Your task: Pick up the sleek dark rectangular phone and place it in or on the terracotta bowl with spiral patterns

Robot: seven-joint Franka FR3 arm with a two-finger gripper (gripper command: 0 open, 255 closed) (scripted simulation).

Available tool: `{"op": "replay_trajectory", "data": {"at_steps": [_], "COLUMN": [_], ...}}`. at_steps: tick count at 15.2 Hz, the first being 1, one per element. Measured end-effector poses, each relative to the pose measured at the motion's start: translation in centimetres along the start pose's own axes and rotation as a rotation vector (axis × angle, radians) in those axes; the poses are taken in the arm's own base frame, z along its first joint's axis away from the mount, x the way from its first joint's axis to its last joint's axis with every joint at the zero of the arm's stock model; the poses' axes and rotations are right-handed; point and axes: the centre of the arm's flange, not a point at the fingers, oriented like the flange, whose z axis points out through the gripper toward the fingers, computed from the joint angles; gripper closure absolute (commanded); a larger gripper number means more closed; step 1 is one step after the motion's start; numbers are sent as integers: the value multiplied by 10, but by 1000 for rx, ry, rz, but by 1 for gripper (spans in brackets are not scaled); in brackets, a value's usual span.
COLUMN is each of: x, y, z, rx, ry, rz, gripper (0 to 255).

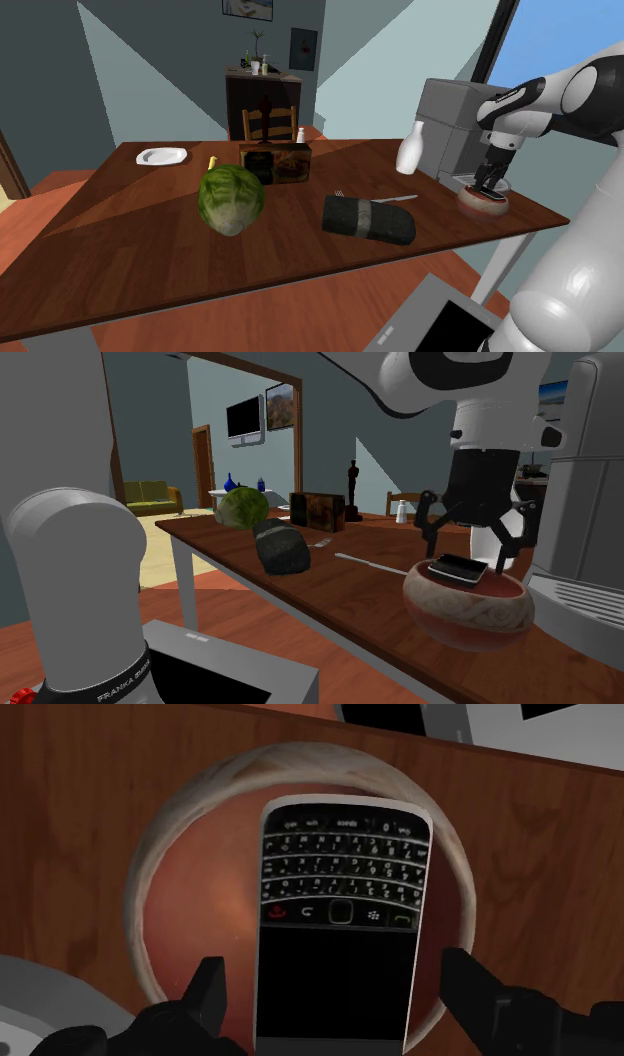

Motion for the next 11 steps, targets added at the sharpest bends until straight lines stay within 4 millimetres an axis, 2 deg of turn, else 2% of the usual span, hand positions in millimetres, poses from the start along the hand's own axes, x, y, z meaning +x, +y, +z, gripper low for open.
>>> {"op": "replay_trajectory", "data": {"at_steps": [3,7,11], "x": [0,-1,0], "y": [0,0,0], "z": [0,-40,-49], "rx": [0,-1,0], "ry": [0,1,0], "rz": [0,0,0], "gripper": [0,0,0]}}
